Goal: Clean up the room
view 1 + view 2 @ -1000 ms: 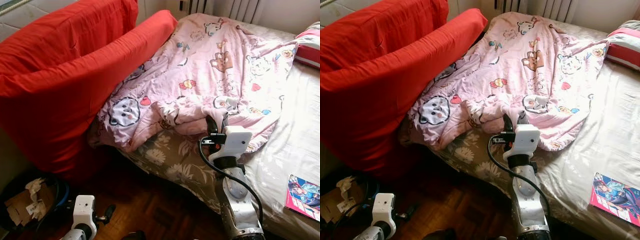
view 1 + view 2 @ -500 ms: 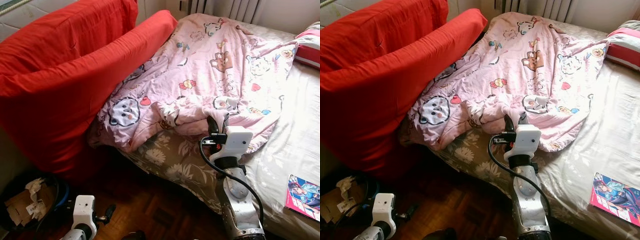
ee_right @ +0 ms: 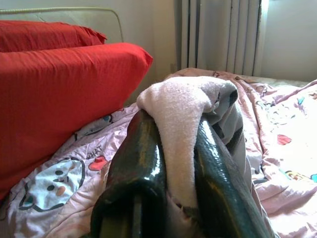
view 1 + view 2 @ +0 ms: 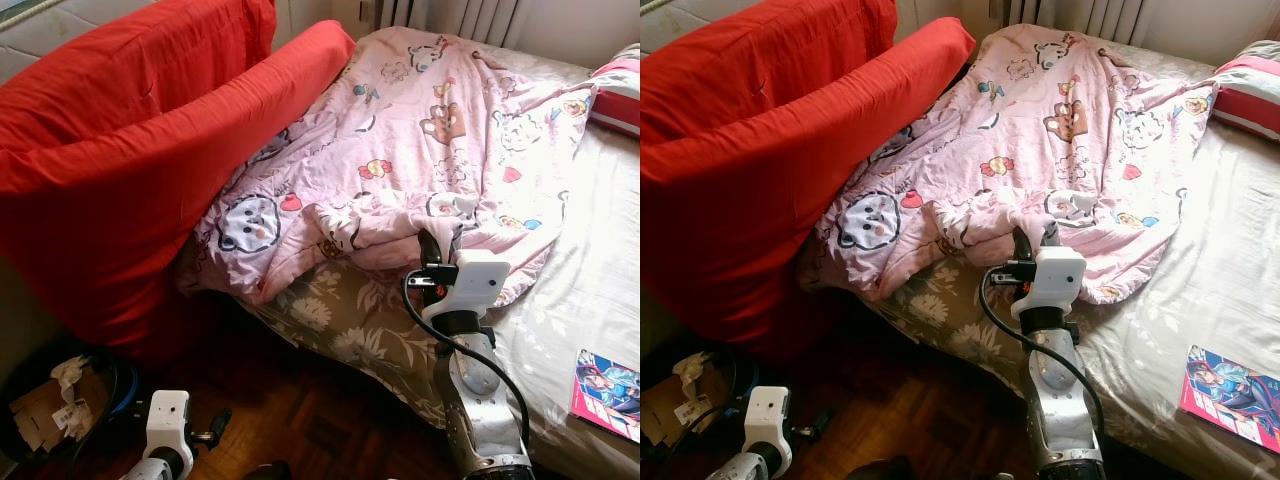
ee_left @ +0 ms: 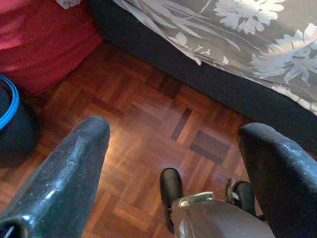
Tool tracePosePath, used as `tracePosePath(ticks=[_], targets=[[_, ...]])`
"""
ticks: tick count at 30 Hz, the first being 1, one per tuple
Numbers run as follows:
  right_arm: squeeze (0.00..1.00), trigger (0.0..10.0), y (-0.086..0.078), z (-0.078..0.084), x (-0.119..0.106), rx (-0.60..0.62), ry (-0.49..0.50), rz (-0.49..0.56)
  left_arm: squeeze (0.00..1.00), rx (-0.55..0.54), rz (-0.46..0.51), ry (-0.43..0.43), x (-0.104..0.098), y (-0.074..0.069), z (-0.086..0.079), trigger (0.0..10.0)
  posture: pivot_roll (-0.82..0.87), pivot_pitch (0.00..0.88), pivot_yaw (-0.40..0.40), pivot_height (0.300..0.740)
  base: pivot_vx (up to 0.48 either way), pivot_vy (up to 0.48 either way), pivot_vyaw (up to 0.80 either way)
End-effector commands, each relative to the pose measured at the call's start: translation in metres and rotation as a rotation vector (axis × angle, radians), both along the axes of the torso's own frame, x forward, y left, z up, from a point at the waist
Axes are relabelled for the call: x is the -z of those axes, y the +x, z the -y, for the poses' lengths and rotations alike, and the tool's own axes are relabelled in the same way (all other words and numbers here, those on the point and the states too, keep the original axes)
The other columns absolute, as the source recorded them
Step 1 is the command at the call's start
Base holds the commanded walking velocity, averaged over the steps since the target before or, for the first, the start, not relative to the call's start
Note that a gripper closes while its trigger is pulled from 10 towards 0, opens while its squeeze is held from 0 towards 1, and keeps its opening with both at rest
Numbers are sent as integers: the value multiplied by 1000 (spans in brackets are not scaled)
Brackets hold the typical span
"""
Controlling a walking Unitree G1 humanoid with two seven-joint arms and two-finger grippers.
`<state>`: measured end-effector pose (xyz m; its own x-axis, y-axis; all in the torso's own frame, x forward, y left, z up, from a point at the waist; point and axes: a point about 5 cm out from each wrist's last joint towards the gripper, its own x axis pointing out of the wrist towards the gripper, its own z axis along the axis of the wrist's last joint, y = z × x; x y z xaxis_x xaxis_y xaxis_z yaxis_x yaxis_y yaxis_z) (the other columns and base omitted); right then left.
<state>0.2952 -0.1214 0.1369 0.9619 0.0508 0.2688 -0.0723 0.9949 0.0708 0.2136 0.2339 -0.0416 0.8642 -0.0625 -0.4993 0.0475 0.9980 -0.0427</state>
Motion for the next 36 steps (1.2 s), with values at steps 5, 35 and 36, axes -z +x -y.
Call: tracePosePath(ticks=[5,35,36], targets=[[0,10000,2,3,-9,13,6,30,0,-6,-35,6,5,-9,-5,10000,131,186,22,740,-272,0,0],[0,10000,9,27,-25,167,5,92,0,-8,-38,15,4,-8,-6,10000,138,193,22,740,-176,0,0],[0,10000,9,31,-26,191,5,99,0,-8,-39,15,4,-8,-6,10000,137,194,23,740,0,0,0]])
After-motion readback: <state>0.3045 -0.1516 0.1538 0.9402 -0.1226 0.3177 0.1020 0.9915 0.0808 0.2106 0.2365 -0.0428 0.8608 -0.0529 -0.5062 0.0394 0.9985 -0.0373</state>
